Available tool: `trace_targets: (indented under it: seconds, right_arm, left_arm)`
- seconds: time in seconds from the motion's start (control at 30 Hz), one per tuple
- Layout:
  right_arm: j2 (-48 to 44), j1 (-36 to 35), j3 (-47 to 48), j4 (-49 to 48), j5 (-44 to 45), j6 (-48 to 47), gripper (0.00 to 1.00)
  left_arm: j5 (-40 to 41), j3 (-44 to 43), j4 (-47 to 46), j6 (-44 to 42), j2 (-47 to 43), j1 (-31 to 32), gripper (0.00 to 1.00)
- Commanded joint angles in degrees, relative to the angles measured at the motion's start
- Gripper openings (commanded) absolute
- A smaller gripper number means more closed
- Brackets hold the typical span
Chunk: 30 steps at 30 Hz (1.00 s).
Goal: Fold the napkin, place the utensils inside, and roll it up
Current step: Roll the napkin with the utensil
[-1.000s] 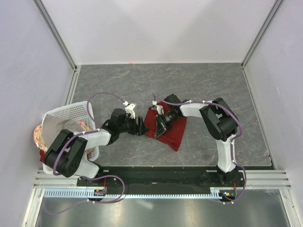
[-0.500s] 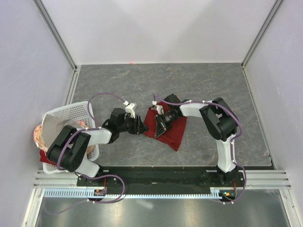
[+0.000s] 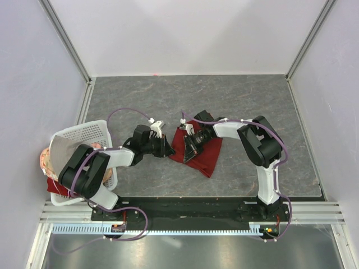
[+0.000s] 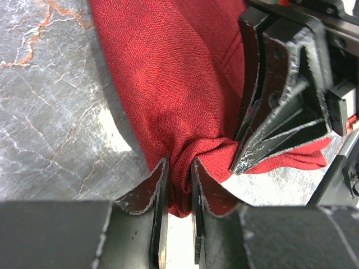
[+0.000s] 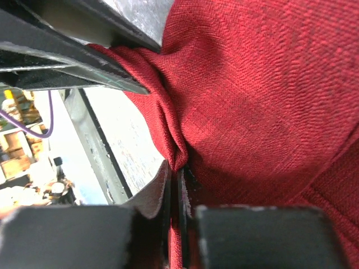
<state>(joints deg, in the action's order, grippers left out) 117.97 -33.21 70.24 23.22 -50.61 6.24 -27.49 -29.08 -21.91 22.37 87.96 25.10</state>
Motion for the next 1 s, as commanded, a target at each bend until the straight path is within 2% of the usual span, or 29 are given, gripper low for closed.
trace_targets:
  seconds: [0.0, 0.03, 0.13, 0.2, 0.3, 0.4, 0.53, 0.73, 0.97]
  right_arm:
    - [-5.2, 0.2, -0.2, 1.3, 6.5, -1.3, 0.16]
    - [-6.3, 0.2, -0.5, 1.3, 8.9, -1.3, 0.27]
    - [-12.8, -0.4, -2.8, 1.3, 15.3, -2.5, 0.47]
    - [-18.6, -2.0, -5.5, 1.3, 23.3, -3.2, 0.56]
    - [-25.7, -5.3, -9.7, 0.6, 33.5, -3.7, 0.63]
    - [-30.5, -9.3, -13.1, 0.7, 42.8, -4.0, 0.66]
    - [-33.1, -13.5, -15.8, 2.1, 49.7, -2.7, 0.68]
    - [-33.9, -17.8, -18.2, 3.2, 56.9, -1.9, 0.68]
    - [-33.0, -20.2, -17.6, 3.6, 61.0, -2.6, 0.69]
  left_arm:
    - [2.5, -3.2, 8.0, -1.8, 2.8, -0.7, 0.02]
    - [2.6, -4.2, 9.0, -1.9, 3.2, -0.7, 0.02]
    - [3.1, -6.2, 13.1, -2.2, 3.9, -0.7, 0.02]
    - [3.7, -7.1, 15.1, -2.2, 4.1, -0.7, 0.02]
    - [3.6, -9.2, 19.0, -2.2, 4.8, -0.7, 0.02]
    - [2.9, -12.1, 23.1, -2.3, 6.1, -0.7, 0.02]
    - [3.2, -14.4, 26.9, -2.3, 7.1, -0.7, 0.02]
    - [4.2, -16.1, 29.7, -2.5, 7.8, -0.7, 0.02]
    - [5.1, -16.4, 30.5, -2.9, 7.5, -0.7, 0.02]
